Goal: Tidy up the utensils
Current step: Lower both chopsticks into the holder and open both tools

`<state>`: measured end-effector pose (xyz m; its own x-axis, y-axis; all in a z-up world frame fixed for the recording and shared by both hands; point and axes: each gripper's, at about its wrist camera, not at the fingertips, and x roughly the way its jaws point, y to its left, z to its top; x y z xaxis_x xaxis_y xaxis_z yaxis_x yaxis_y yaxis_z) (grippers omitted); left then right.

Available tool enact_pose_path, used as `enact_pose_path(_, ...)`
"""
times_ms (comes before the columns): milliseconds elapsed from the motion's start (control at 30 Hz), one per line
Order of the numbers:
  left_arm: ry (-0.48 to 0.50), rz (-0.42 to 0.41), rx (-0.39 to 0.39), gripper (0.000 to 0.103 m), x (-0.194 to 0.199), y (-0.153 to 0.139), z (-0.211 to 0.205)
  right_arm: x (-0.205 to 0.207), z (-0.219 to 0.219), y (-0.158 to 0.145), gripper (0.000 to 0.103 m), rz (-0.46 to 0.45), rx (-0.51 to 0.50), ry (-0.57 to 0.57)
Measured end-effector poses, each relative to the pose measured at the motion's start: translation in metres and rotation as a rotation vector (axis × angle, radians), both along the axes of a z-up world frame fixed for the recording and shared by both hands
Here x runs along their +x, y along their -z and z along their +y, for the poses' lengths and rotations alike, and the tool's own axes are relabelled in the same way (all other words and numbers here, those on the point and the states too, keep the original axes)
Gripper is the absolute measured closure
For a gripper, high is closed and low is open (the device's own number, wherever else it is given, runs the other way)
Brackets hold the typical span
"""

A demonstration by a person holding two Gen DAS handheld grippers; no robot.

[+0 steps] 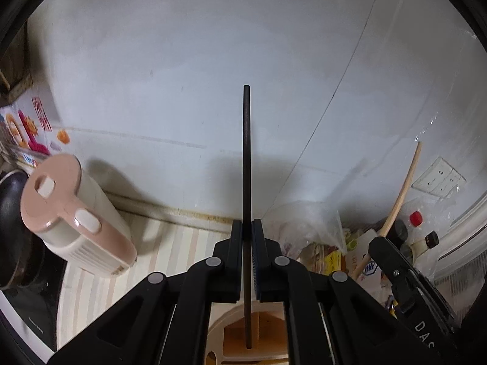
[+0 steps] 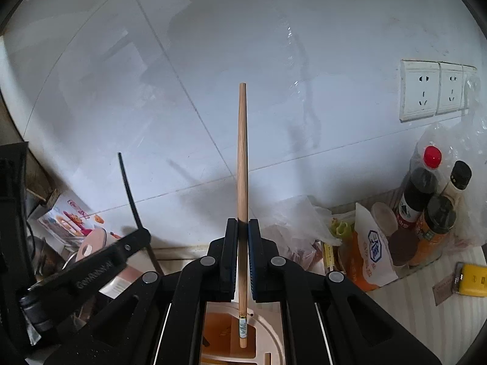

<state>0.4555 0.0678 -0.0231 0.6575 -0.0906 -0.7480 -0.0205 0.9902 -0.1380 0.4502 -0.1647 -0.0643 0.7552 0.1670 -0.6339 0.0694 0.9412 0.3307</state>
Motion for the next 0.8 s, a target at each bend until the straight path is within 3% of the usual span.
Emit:
enact_pose_path(233, 0.037, 0.055, 0.0, 0.099, -0.013, 0.007, 0.0, -0.006, 0.01, 0.012, 0.096, 0.023, -0.02, -0.041)
enact_pose_path(367, 0.067, 0.111, 0.021, 0.095, -0.023, 0.0, -0.003, -0.007, 0.012, 0.019, 0.094, 0.119, 0.019, -0.101)
enact_pose_path(400, 0.079, 0.114, 0.03, 0.094, -0.028, -0.004, -0.005, -0.009, 0.012, 0.019, 0.091, 0.136, 0.02, -0.116)
enact_pose_path(433, 0.078, 0.11, 0.046, 0.091, -0.036, -0.01, -0.004, -0.014, 0.012, 0.018, 0.077, 0.141, 0.013, -0.124)
enact_pose_path(467, 0.074, 0.103, 0.057, 0.08, -0.042, -0.013, -0.005, -0.019, 0.01, 0.016, 0.063, 0.143, 0.01, -0.123)
enact_pose_path(500, 0.068, 0.094, 0.078, 0.073, -0.05, -0.018, -0.004, -0.026, 0.007, 0.013, 0.058, 0.141, 0.019, -0.122)
enact_pose_path(567, 0.027, 0.072, 0.096, 0.028, -0.068, -0.028, 0.003, -0.041, 0.003, 0.008, 0.053, 0.135, 0.018, -0.113)
enact_pose_path(600, 0.013, 0.052, 0.101, 0.024, -0.078, -0.031, 0.007, -0.051, -0.001, 0.004, 0.052, 0.129, 0.015, -0.103)
enact_pose_path(700, -0.016, 0.022, 0.137, 0.023, -0.1, -0.035, 0.015, -0.077, -0.006, -0.006, 0.048, 0.128, -0.016, -0.068)
enact_pose_path(800, -0.035, 0.002, 0.166, 0.0, -0.121, -0.03, 0.023, -0.097, 0.0, -0.01, 0.032, 0.14, -0.143, -0.039)
